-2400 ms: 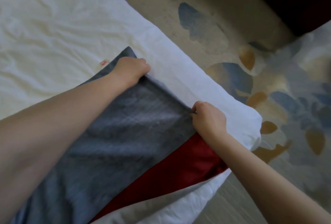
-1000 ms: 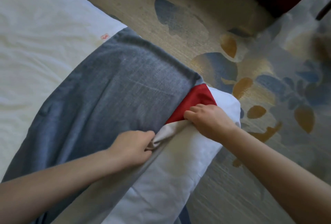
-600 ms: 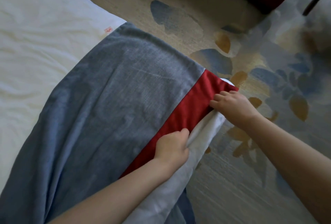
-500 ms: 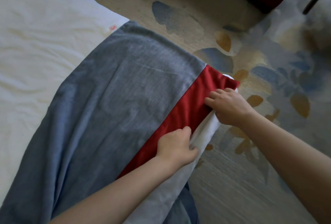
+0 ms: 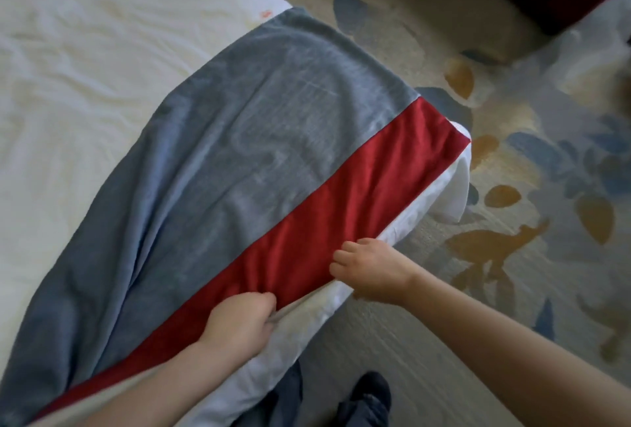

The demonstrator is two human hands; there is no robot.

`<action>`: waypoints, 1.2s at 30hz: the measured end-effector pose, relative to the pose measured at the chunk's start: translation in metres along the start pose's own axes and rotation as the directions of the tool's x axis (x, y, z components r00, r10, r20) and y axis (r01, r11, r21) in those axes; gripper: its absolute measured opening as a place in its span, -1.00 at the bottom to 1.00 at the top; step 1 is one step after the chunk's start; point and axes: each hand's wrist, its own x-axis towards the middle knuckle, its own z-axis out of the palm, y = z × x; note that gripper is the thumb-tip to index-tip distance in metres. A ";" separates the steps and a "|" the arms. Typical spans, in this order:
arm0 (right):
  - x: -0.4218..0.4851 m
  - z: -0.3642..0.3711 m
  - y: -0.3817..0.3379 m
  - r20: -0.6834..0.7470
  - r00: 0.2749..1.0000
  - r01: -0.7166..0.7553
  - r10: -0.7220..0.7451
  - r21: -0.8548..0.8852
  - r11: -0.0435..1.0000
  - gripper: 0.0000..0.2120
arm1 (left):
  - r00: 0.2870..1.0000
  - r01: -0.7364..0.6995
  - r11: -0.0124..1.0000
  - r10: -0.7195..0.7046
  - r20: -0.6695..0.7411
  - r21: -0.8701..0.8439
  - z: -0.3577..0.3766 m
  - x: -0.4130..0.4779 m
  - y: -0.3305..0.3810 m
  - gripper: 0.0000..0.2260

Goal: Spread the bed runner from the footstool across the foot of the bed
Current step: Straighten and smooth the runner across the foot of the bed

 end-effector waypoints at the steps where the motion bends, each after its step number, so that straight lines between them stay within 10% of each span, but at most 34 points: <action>1: -0.009 0.005 0.004 0.028 0.999 -0.016 0.017 -0.044 0.999 -0.82 | 0.999 0.010 1.000 -0.010 -0.046 0.016 0.006 -0.003 0.004 -0.90; 14: 0.012 0.016 -0.044 -0.114 0.993 -0.052 0.042 -0.080 0.995 -0.70 | 0.875 0.149 0.967 -0.227 -0.427 -0.207 0.055 -0.036 0.012 -0.91; 24: 0.068 0.019 -0.102 0.002 0.998 0.063 -0.064 0.074 0.995 -0.71 | 0.823 0.424 0.900 -0.431 -0.370 -0.106 0.087 -0.120 -0.079 -0.97; 36: 0.085 0.010 -0.134 0.274 0.920 0.302 -0.282 -0.035 0.953 -0.85 | 0.940 0.229 0.910 -0.299 -0.164 -0.346 0.117 -0.145 -0.074 -0.84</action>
